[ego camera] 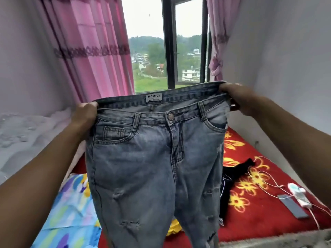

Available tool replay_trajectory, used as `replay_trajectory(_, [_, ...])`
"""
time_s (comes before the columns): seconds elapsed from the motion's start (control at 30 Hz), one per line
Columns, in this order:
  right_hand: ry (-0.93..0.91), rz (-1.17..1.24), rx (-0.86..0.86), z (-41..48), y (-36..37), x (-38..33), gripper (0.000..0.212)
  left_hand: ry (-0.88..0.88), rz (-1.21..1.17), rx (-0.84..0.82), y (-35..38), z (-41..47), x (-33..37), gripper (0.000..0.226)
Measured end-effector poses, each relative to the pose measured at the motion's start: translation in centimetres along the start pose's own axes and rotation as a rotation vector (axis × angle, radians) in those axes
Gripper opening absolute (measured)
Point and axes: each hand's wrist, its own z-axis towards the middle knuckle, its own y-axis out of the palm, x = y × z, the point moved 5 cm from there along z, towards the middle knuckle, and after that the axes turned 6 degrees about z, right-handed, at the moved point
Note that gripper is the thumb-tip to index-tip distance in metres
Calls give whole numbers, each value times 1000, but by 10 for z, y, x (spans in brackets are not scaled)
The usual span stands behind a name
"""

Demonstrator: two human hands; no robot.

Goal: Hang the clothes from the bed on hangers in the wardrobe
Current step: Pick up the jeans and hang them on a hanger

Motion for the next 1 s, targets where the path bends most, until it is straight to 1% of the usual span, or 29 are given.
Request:
replay_trajectory(0.03, [6, -36, -6, -1, -2, 6, 10, -25, -14, -14, 5, -1, -8, 39])
replay_trajectory(0.1, [40, -128, -18, -3, -2, 27, 11, -93, 10, -46, 17, -2, -31, 50])
replay_trajectory(0.13, [66, -193, -30, -2, -1, 43, 12, -127, 61, -71, 26, -3, -47, 56])
replay_trajectory(0.17, [87, -277, -57, -2, 2, 58, 14, -145, 119, -100, 35, -2, -64, 57])
replay_trajectory(0.23, [105, -461, -119, 4, 8, 90, 19, -130, 271, -162, 54, -3, -94, 44])
replay_trajectory(0.3, [140, -587, -157, 16, 15, 122, 21, -64, 414, -221, 76, -1, -117, 36])
replay_trajectory(0.4, [214, -646, -219, 40, 31, 166, 27, -23, 613, -361, 115, 19, -160, 30])
replay_trajectory(0.47, [260, -659, -254, 64, 41, 194, 26, -48, 702, -425, 141, 44, -192, 28])
replay_trajectory(0.57, [338, -641, -268, 112, 55, 239, 21, -116, 638, -505, 185, 87, -230, 29])
replay_trajectory(0.7, [418, -647, -163, 180, 73, 296, 21, -224, 580, -513, 242, 139, -277, 30])
replay_trajectory(0.87, [517, -861, -33, 234, 78, 370, 18, -409, 430, -550, 325, 171, -334, 28])
replay_trajectory(0.93, [575, -807, 34, 249, 79, 408, 21, -553, 299, -525, 359, 179, -365, 22])
replay_trajectory(1.0, [628, -631, 145, 267, 84, 447, 22, -695, 148, -454, 391, 187, -396, 15])
